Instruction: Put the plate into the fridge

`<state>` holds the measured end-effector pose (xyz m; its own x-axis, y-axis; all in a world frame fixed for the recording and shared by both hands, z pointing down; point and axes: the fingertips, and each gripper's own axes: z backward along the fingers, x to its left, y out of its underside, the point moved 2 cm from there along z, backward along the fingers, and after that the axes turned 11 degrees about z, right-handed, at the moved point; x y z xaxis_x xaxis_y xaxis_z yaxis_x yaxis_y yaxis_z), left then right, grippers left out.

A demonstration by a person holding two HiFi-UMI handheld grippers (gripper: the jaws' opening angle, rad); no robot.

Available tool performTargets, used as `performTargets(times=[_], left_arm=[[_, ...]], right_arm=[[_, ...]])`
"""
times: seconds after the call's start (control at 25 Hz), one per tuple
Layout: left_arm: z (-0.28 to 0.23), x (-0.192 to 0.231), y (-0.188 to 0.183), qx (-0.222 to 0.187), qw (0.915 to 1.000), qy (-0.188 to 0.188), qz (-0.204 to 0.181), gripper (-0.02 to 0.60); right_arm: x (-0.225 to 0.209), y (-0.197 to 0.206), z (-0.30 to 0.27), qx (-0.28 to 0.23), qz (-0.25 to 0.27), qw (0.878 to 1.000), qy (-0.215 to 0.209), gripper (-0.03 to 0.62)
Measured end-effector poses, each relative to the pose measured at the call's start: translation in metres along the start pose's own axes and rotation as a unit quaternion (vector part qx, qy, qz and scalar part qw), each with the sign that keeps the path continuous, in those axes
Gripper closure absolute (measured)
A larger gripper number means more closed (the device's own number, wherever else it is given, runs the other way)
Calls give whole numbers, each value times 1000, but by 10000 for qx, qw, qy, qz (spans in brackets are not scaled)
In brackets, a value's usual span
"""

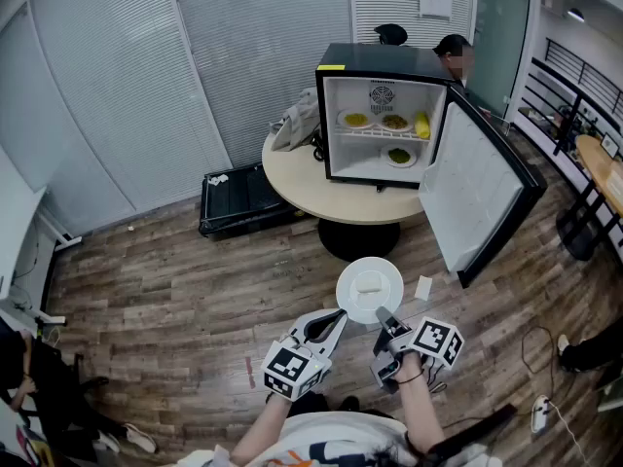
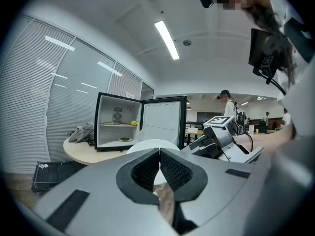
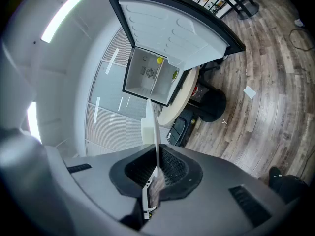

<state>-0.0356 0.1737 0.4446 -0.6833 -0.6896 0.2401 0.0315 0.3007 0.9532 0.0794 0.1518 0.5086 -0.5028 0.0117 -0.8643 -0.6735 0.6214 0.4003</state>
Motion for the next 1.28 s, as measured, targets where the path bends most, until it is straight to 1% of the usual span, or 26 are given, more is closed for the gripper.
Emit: performTargets(times=[0.48,0.8,0.96,1.28], left_arm=[[-5,-1,-3,-31,9999,-49,-91,571],[-6,-7,2,-13,9999,-118,-68,571],[-5,-11,3,-11,9998,-145,-128,571],[1,-2,8,50,9995,-306,-95,571]], right_arm=[[-2,-8,-2,-37,2,10000,-59,568],[-10,-12,4,1,-5,10000,-54,569],[-14,-14,5,-14,-62,9999,-95,569],[-16,-11,-6,78,-108,9998,-127,569]])
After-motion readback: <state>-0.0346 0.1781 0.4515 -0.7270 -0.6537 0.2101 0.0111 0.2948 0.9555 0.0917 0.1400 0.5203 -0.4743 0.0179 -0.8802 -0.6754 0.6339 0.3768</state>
